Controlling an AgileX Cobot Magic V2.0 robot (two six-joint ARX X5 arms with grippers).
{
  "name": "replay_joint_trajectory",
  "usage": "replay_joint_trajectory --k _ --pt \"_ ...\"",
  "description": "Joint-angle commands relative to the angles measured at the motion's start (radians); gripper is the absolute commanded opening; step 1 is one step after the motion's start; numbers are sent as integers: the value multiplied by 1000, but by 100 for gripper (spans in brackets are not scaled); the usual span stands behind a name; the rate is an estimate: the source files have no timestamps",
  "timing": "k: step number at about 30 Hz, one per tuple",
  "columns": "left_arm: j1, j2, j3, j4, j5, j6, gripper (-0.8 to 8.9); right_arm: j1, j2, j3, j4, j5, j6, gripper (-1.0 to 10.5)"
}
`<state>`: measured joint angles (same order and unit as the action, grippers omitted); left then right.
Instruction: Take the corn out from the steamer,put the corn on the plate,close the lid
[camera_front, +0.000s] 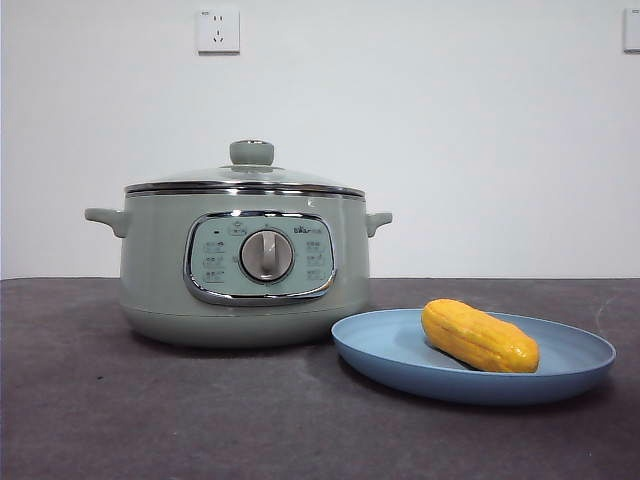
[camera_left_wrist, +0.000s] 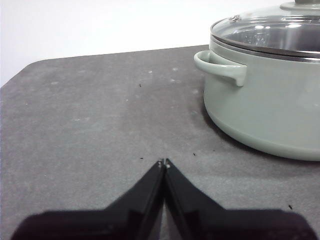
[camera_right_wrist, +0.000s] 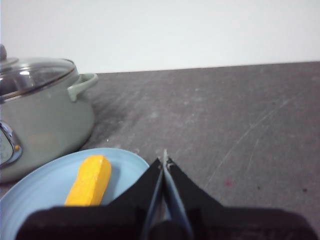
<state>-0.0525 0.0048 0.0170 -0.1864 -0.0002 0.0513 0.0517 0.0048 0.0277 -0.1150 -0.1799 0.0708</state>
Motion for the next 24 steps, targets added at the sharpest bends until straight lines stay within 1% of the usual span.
replay_joint_trajectory --k 1,3,5,8,9,24 --pt "3 -2 -13 3 1 -6 -3 0 -4 -15 -26 3 19 0" --pt "3 -2 -13 3 2 -6 -3 0 -4 -16 -70 3 19 0" --pt "3 -2 -13 3 2 -6 -3 0 -4 -16 -72 2 28 0" --pt "3 -2 -13 3 2 -6 -3 0 -4 -16 -72 3 65 0" --pt "3 -2 -13 3 2 -6 -3 0 -4 -16 -72 3 67 0" --pt "3 -2 -13 3 2 -6 -3 2 -3 -16 -72 3 67 0"
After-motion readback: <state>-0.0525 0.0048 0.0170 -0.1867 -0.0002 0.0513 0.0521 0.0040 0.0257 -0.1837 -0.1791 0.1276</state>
